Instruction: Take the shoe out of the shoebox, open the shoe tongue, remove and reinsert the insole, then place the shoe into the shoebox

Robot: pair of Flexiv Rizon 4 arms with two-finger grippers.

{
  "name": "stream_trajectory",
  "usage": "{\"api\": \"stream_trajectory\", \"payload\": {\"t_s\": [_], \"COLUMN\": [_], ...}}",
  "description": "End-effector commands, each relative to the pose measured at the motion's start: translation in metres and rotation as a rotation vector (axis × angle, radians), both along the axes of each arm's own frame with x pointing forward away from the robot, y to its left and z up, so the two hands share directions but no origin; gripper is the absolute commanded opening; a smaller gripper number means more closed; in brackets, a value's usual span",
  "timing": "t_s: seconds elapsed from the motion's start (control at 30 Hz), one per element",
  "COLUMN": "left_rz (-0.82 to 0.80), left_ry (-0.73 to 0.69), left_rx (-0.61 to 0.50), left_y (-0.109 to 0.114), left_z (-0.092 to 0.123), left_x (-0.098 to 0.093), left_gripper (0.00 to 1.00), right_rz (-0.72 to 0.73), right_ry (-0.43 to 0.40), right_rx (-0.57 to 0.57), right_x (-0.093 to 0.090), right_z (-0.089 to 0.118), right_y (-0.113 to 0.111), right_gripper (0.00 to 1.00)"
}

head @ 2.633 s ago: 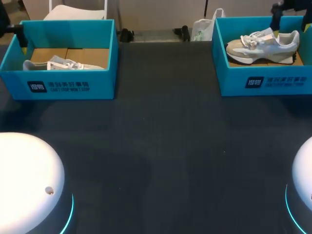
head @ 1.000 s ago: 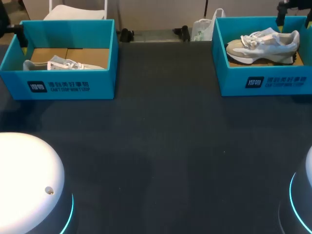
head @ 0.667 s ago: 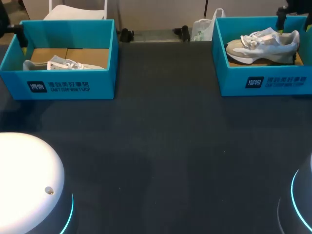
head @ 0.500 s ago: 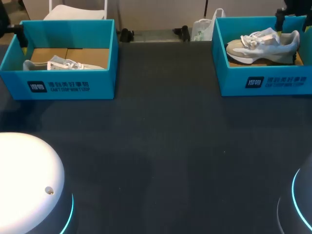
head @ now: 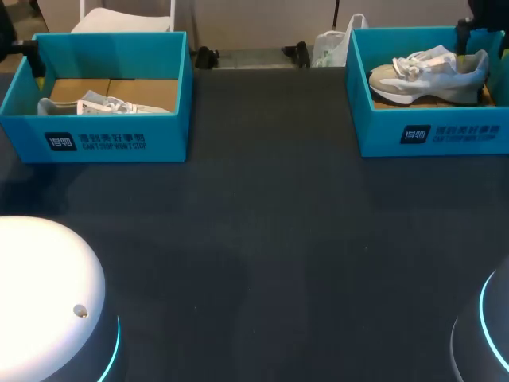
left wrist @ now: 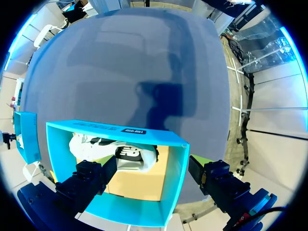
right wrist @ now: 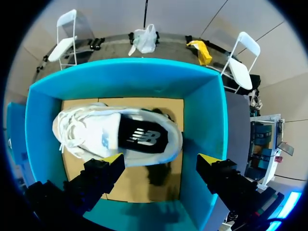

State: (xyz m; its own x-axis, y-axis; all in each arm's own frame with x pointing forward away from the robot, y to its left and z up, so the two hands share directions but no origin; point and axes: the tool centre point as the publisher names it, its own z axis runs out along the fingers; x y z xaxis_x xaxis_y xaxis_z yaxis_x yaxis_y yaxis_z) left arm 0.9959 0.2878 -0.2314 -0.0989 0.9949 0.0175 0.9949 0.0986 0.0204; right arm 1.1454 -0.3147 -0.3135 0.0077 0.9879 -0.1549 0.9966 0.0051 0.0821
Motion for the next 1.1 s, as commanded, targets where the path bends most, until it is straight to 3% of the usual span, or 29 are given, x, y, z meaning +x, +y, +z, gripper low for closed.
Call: {"api": "stream_trajectory", "payload": {"t_s": [0.03, 0.3, 0.47, 0.7, 0.93, 1.1], "left_rz": [0.000, 0.000, 0.000, 0.000, 0.000, 0.000], "left_ry": [-0.003, -0.003, -0.003, -0.003, -0.003, -0.003], "left_rx": [0.003, 0.003, 0.003, 0.003, 0.003, 0.003], "left_y": [0.000, 0.000, 0.000, 0.000, 0.000, 0.000], "left_z": [0.000, 0.000, 0.000, 0.000, 0.000, 0.000], "left_x": [-0.002, -0.002, -0.002, -0.002, -0.002, -0.002], "left_gripper": [1.00, 1.00, 1.00, 1.00, 1.00, 1.00], "right_rz": [-0.008, -0.020, -0.022, -0.025, -0.028, -0.038], "right_ry": [0.024, 0.049, 0.057, 0.081, 0.104, 0.127], "right_rx": [0.004, 0.013, 0.016, 0.016, 0.024, 0.038], "right_x": [0.014, 0.019, 0.021, 0.024, 0.024, 0.024], "right_z": [-0.012, -0.025, -0.031, -0.041, -0.052, -0.061], "right_y": [-0.006, -0.016, -0.018, -0.018, -0.013, -0.014], "right_gripper": [1.00, 0.98, 0.87, 0.86, 0.75, 0.73]}}
